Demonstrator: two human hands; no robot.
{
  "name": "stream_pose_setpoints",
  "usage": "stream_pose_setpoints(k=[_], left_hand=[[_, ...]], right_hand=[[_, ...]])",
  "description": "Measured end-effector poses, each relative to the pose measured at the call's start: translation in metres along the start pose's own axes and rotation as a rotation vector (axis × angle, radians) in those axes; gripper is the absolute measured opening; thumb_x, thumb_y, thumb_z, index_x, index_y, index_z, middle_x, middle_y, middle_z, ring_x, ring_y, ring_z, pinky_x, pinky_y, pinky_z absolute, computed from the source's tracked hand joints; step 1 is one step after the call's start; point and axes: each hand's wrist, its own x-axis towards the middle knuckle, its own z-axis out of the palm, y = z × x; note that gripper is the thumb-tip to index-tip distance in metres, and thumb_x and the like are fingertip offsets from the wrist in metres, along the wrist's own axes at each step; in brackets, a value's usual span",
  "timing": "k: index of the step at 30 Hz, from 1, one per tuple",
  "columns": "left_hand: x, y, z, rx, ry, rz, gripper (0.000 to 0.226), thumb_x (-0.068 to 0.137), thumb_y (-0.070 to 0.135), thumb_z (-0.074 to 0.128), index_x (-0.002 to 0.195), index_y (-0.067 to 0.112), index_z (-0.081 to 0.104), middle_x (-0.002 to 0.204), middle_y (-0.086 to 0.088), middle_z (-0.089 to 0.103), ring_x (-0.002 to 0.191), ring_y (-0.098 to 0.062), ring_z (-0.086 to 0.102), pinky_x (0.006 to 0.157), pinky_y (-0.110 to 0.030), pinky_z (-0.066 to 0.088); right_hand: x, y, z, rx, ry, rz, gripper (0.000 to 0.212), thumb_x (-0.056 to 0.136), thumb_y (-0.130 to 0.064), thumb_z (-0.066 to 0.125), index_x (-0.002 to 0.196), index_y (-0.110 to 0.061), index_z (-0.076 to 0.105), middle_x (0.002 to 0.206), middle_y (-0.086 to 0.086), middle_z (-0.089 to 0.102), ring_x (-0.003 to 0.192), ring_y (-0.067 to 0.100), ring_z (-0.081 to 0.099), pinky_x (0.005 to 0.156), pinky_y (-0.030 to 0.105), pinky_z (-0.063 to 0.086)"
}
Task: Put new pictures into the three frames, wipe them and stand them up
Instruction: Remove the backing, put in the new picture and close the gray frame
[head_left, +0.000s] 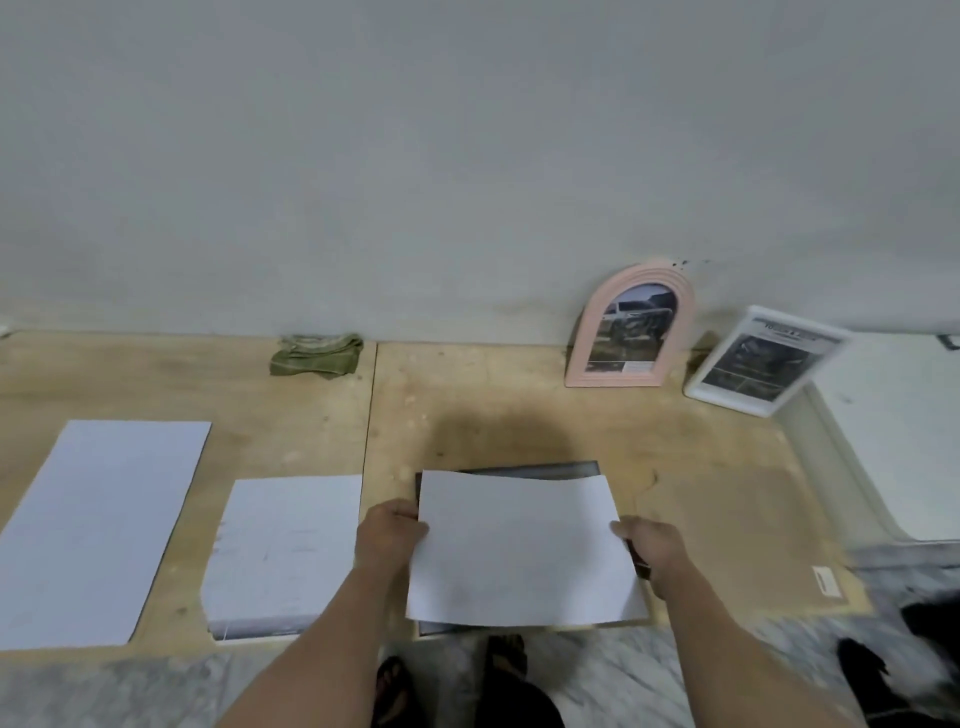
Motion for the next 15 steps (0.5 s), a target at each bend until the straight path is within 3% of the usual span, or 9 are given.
stream_pose_setpoints(k=[4,7,11,15], left_hand=[[0.005,-0.002,0.011,0.012,0.031,0.009,0.02,0.058,0.022,0.066,0.076,0.019,0.074,0.085,0.002,0.075,0.087,-0.024,0.07,0.085,-0.041,0.058],[-0.002,0.0,0.02,0.043,0.085,-0.002,0.007,0.068,0.011,0.068,0.069,0.018,0.07,0.078,0.0,0.072,0.084,-0.026,0.069,0.076,-0.032,0.053],[-0.016,0.001,0.03,0.087,0.159,-0.01,0.02,0.076,0.009,0.066,0.059,0.019,0.059,0.076,-0.001,0.066,0.079,-0.025,0.059,0.068,-0.028,0.04],[-0.021,0.002,0.036,0.101,0.204,-0.038,0.03,0.075,0.006,0.063,0.05,0.021,0.053,0.063,0.001,0.059,0.071,-0.024,0.053,0.064,-0.028,0.036]], right_hand=[[0.019,0.001,0.001,-0.025,0.046,-0.022,0.02,0.079,-0.005,0.067,0.061,-0.007,0.06,0.075,0.018,0.063,0.067,0.027,0.056,0.065,0.035,0.044],[0.041,0.003,0.001,-0.084,0.068,-0.044,0.019,0.073,-0.007,0.067,0.055,-0.008,0.058,0.074,0.021,0.065,0.068,0.028,0.057,0.065,0.039,0.046],[0.05,-0.011,0.001,-0.142,0.038,-0.062,0.034,0.076,0.0,0.061,0.053,-0.011,0.038,0.06,0.011,0.044,0.064,0.022,0.041,0.062,0.033,0.031],[0.064,-0.016,0.001,-0.177,-0.003,-0.019,0.036,0.076,-0.001,0.064,0.056,-0.01,0.035,0.061,0.014,0.043,0.063,0.025,0.045,0.059,0.035,0.033]])
